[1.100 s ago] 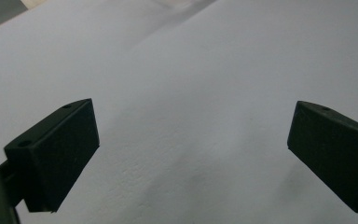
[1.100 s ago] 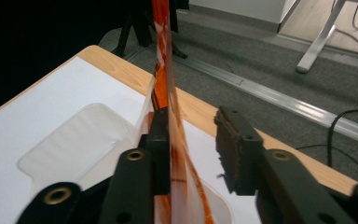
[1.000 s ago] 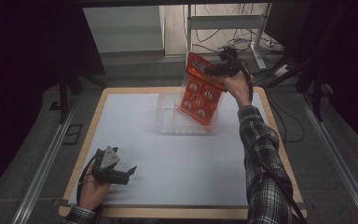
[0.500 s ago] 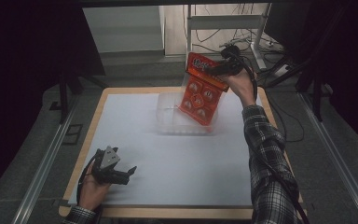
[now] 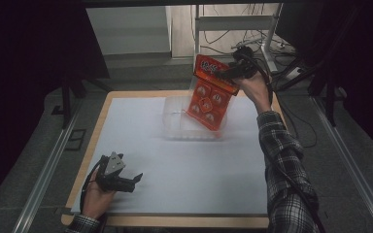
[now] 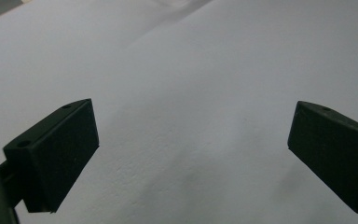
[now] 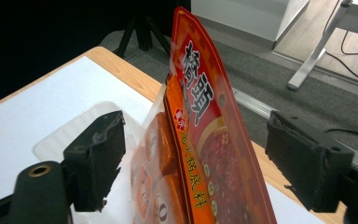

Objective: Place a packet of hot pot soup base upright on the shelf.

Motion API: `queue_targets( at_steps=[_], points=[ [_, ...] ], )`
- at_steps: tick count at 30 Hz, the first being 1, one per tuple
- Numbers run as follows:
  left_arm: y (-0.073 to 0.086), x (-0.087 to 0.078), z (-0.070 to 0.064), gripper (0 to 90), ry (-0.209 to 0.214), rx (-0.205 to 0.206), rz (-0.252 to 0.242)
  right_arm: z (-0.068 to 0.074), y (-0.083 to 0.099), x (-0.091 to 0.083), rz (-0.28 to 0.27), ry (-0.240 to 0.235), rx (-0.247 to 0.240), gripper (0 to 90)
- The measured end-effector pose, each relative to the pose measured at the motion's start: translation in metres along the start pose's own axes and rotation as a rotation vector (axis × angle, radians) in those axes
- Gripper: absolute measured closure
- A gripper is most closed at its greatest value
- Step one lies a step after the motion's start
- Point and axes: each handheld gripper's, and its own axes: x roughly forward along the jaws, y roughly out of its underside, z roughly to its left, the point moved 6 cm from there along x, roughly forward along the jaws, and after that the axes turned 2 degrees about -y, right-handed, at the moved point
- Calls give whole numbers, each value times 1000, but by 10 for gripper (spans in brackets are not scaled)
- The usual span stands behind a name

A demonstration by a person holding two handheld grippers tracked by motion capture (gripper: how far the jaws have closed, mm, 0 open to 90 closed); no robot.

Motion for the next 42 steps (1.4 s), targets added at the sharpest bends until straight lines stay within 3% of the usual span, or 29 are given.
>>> queue_targets(
  at_steps=[17, 42],
  points=[
    [0, 1, -1, 13, 2, 9, 14, 7, 18, -15, 10, -25, -32, 104],
    [1, 1, -2, 14, 1, 12, 19, 16, 48, -35, -4, -64, -1, 53]
  ],
)
